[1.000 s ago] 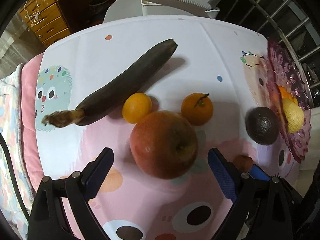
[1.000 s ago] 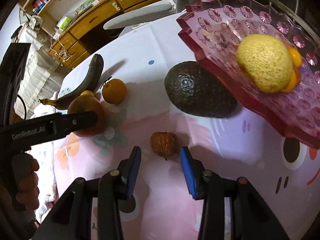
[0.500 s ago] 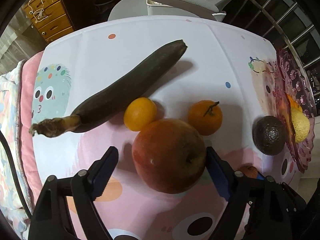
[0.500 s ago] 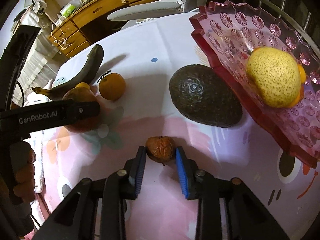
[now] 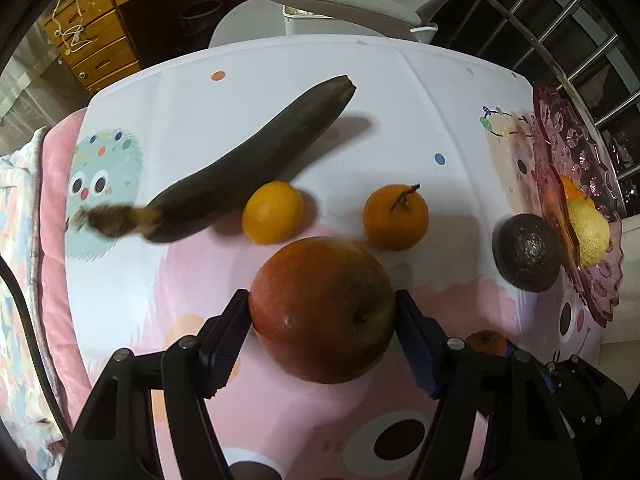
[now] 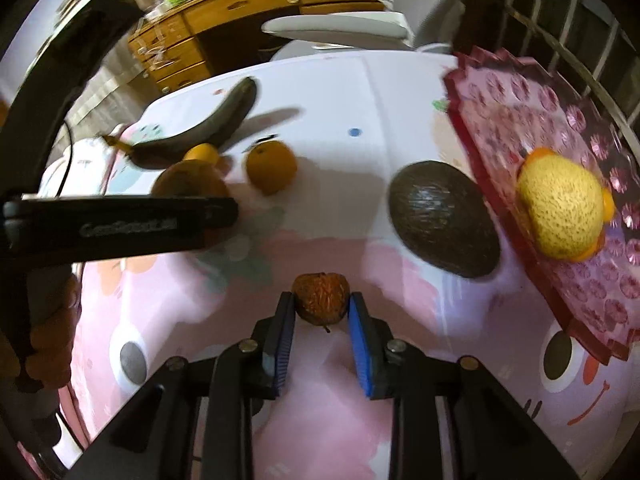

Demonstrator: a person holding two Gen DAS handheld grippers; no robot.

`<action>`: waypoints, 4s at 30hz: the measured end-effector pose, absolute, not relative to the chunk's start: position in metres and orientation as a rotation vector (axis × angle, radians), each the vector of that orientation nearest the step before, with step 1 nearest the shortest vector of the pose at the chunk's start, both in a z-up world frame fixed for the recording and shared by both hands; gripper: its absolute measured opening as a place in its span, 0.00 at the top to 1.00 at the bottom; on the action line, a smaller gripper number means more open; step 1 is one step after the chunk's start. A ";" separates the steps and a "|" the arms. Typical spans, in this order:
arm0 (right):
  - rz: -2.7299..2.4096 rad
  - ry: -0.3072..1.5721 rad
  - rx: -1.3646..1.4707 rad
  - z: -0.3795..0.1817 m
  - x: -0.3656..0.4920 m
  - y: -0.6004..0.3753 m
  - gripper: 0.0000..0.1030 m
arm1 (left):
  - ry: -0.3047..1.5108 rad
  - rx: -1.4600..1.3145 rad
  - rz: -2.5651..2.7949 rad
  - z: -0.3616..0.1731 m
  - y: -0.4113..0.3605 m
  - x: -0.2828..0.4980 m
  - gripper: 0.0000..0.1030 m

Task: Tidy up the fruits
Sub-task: 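Grasp the red apple with the left tool while the right tool grasps the brown lychee, then carry the apple and lychee over the pink bowl and open both tools, then withdraw both open tools from the bowl toward the remaining fruit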

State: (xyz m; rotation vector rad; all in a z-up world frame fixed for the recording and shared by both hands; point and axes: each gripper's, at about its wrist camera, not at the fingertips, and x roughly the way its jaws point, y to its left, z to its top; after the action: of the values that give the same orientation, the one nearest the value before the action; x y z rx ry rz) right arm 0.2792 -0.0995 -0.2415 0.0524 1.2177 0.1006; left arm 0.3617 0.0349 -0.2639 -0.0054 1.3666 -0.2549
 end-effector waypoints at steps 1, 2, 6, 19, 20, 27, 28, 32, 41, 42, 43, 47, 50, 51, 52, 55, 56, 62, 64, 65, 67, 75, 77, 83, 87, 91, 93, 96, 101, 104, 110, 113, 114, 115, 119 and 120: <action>0.112 1.218 0.035 -0.240 0.277 -0.095 0.74 | 1.362 -0.006 -0.255 -0.261 0.037 0.358 0.33; 0.120 1.217 0.023 -0.239 0.275 -0.091 0.74 | 1.358 -0.005 -0.255 -0.259 0.037 0.355 0.33; 0.172 1.203 -0.009 -0.229 0.260 -0.080 0.74 | 1.327 -0.017 -0.248 -0.242 0.048 0.344 0.33; 0.151 1.147 -0.004 -0.180 0.202 -0.094 0.74 | 1.274 -0.032 -0.296 -0.187 0.070 0.267 0.33; 0.147 1.146 0.004 -0.177 0.196 -0.096 0.74 | 1.279 -0.024 -0.298 -0.186 0.069 0.260 0.33; 0.168 1.155 0.036 -0.166 0.166 -0.113 0.74 | 1.314 -0.029 -0.305 -0.178 0.056 0.211 0.33; 0.175 1.154 0.038 -0.167 0.164 -0.119 0.74 | 1.317 -0.027 -0.306 -0.178 0.053 0.205 0.33; 0.204 1.147 0.031 -0.167 0.164 -0.147 0.74 | 1.313 -0.022 -0.270 -0.174 0.030 0.187 0.33; 0.295 1.081 -0.014 -0.145 0.171 -0.232 0.74 | 1.238 -0.101 -0.126 -0.143 -0.039 0.169 0.33; 0.303 1.075 -0.016 -0.142 0.172 -0.242 0.74 | 1.227 -0.110 -0.114 -0.139 -0.049 0.169 0.33; 0.312 1.067 -0.022 -0.140 0.173 -0.251 0.74 | 1.221 -0.111 -0.105 -0.137 -0.057 0.169 0.33; 0.325 1.035 -0.058 -0.133 0.180 -0.285 0.74 | 1.193 -0.111 -0.085 -0.126 -0.090 0.179 0.33; 0.322 1.021 -0.069 -0.128 0.187 -0.309 0.74 | 1.167 -0.112 -0.084 -0.117 -0.107 0.188 0.33; 0.322 1.017 -0.071 -0.127 0.189 -0.314 0.74 | 1.157 -0.110 -0.084 -0.114 -0.113 0.192 0.33; 0.320 1.012 -0.072 -0.125 0.192 -0.321 0.74 | 1.145 -0.105 -0.081 -0.110 -0.120 0.199 0.33; 0.321 1.003 -0.070 -0.121 0.200 -0.337 0.74 | 1.118 -0.090 -0.081 -0.102 -0.134 0.217 0.33; 0.320 1.002 -0.071 -0.120 0.203 -0.343 0.74 | 1.112 -0.087 -0.081 -0.100 -0.137 0.222 0.33; 0.334 1.022 -0.091 -0.126 0.220 -0.362 0.74 | 1.069 -0.059 -0.080 -0.092 -0.157 0.271 0.33; 0.342 1.031 -0.093 -0.130 0.224 -0.368 0.74 | 1.057 -0.056 -0.073 -0.094 -0.162 0.287 0.33; 0.345 1.035 -0.095 -0.133 0.226 -0.371 0.74 | 1.053 -0.059 -0.072 -0.095 -0.164 0.293 0.33; 0.360 1.043 -0.092 -0.139 0.231 -0.376 0.74 | 1.050 -0.072 -0.066 -0.101 -0.168 0.309 0.33; 0.377 1.064 -0.081 -0.164 0.252 -0.382 0.74 | 1.084 -0.096 -0.053 -0.135 -0.181 0.357 0.32; 0.378 1.072 -0.079 -0.169 0.255 -0.381 0.74 | 1.098 -0.099 -0.055 -0.147 -0.184 0.364 0.32; 0.377 1.104 -0.081 -0.181 0.260 -0.379 0.74 | 1.163 -0.098 -0.068 -0.180 -0.194 0.373 0.32; 0.362 1.130 -0.063 -0.186 0.261 -0.381 0.74 | 1.183 -0.074 -0.080 -0.194 -0.202 0.374 0.32; 0.344 1.153 -0.042 -0.190 0.261 -0.383 0.74 | 1.192 -0.089 -0.080 -0.197 -0.203 0.377 0.32; 0.338 1.169 -0.030 -0.191 0.262 -0.384 0.73 | 1.175 -0.099 -0.084 -0.193 -0.200 0.375 0.31; 0.341 1.178 -0.014 -0.189 0.262 -0.383 0.66 | 1.124 -0.121 -0.092 -0.176 -0.195 0.371 0.14; 0.344 1.195 0.025 -0.181 0.259 -0.377 0.50 | 1.117 -0.131 -0.046 -0.159 -0.185 0.359 0.12; 0.328 1.212 0.048 -0.178 0.254 -0.374 0.50 | 1.123 -0.160 -0.027 -0.151 -0.175 0.343 0.12; 0.321 1.250 0.122 -0.169 0.238 -0.368 0.50 | 1.149 -0.275 -0.019 -0.140 -0.145 0.299 0.12; 0.318 1.265 0.167 -0.168 0.230 -0.365 0.50 | 1.145 -0.248 0.001 -0.136 -0.130 0.269 0.12; 0.312 1.268 0.185 -0.168 0.227 -0.364 0.50 | 1.145 -0.231 0.010 -0.136 -0.127 0.262 0.12; 0.306 1.271 0.205 -0.169 0.224 -0.363 0.50 | 1.150 -0.214 0.017 -0.136 -0.123 0.253 0.12; 0.293 1.290 0.274 -0.174 0.212 -0.358 0.50 | 1.184 -0.221 0.037 -0.142 -0.103 0.219 0.12; 0.295 1.295 0.288 -0.176 0.210 -0.357 0.50 | 1.192 -0.227 0.042 -0.144 -0.099 0.211 0.12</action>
State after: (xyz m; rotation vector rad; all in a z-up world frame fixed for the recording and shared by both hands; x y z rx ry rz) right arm 0.2098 -0.3569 -0.1755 0.2884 1.2946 0.2945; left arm 0.2110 -0.0989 -0.1438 -0.2267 1.1918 0.0424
